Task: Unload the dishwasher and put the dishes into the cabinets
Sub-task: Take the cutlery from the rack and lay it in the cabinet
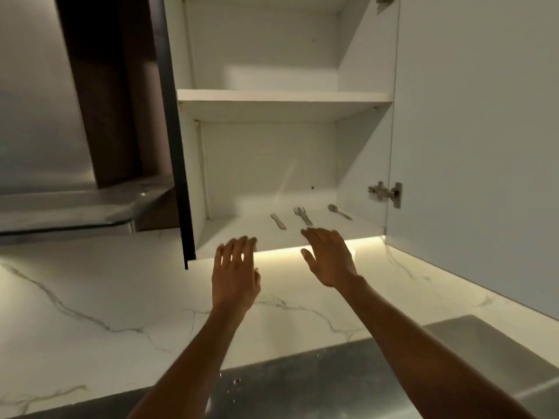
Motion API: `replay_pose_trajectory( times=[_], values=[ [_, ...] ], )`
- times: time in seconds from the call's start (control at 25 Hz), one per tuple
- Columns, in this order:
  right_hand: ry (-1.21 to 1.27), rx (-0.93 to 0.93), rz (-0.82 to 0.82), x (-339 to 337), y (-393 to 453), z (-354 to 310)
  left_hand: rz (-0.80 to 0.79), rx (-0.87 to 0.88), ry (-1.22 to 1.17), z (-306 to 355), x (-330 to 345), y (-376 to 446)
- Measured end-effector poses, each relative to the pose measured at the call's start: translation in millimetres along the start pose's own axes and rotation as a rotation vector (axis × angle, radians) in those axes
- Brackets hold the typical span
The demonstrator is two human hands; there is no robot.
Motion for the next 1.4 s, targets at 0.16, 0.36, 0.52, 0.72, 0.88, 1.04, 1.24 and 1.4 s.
replay_pose_trajectory(
  times=[0.16, 0.36, 0.52, 0.72, 0.88, 1.04, 1.24, 1.4],
  values=[
    [-0.036, 0.059, -0.235, -29.2, -26.3, -9.4, -0.144, -0.026, 0.038, 5.1, -22.9, -24.3],
    [-0.141, 0.035, -0.329, -57.9, -149.3, -11.9, -0.278, 0.175, 0.253, 45.6, -67.2, -105.6],
    [-0.035, 0.23, -0.48, -82.4, -333.7, 44.3, -0.363, 0.333, 0.196, 96.4, -81.6, -201.8],
    [0.074, 0.76, -0.574, -118.9, -638.2, 79.5, -0.607, 0.669, -0.04, 285.1, -80.8, -354.0],
    [0.087, 1.276, -0.523, -167.4, -855.3, 66.1, -0.74, 1.076, -0.252, 430.5, -104.8, -509.2],
    [0.08, 1.735, -0.503, -219.1, -1036.2, -1.7, -0.829, 1.474, -0.449, 533.1, -156.8, -645.5],
    [0.12, 2.219, -0.427, -253.6, -1150.8, -126.6, -0.87, 1.815, -0.722, 607.1, -219.7, -758.8],
    [0.15, 2.452, -0.316, -263.1, -1187.8, -189.1, -0.734, 2.081, -0.921, 685.0, -282.4, -813.4]
  ],
)
Point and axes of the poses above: each hand's wrist, its own y-axis towards the middle knuckle, its own x-axis out of the palm, z = x × y, the point moved 5 cm from there along y, towards the middle knuckle, and after that the axes turned 5 degrees about y, right-handed, at the moved point
